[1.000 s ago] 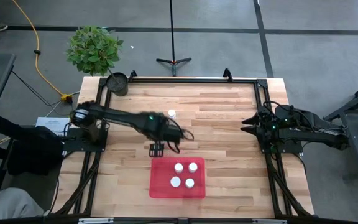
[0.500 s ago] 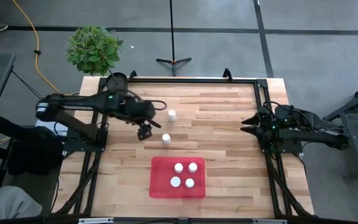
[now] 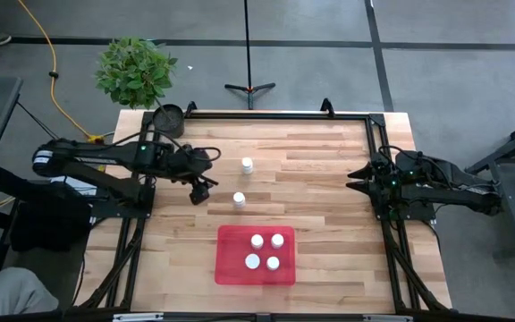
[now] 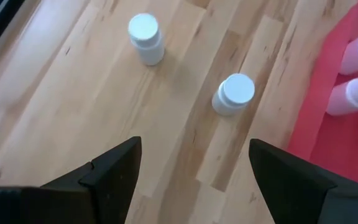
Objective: Pick and place pill bottles into a basket
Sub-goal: Put the white pill bottle into the bin
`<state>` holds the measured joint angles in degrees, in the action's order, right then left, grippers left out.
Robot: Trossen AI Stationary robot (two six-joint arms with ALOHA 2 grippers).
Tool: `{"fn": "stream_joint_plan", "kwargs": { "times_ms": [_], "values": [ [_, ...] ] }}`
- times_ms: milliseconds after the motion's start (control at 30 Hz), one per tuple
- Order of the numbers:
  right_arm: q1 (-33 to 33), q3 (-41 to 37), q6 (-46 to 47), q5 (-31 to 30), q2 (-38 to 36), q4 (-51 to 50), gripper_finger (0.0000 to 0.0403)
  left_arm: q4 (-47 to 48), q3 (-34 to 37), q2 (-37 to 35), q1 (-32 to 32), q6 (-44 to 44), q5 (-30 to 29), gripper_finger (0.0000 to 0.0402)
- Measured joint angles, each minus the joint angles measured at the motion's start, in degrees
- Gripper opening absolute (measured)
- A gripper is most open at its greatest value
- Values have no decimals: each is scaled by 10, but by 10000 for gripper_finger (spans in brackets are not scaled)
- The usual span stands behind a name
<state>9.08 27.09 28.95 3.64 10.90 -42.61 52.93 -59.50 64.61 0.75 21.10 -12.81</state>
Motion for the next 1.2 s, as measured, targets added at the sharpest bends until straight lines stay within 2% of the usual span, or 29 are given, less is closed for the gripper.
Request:
{"fn": "stream_joint_plan", "kwargs": {
  "times_ms": [100, 500, 767, 1200],
  "values": [
    [0, 0, 0, 0, 0, 0, 199, -11, 3, 14, 0, -30, 3, 330],
    [0, 0, 2, -1, 0, 0, 199, -47, 3, 75, 0, -44, 45, 330],
    [0, 0, 1, 0, 0, 0, 199, -76, 3, 124, 0, -60, 39, 330],
    [0, 0, 0, 4, 0, 0, 199, -143, 2, 152, -1, -78, 50, 330]
  ]
}}
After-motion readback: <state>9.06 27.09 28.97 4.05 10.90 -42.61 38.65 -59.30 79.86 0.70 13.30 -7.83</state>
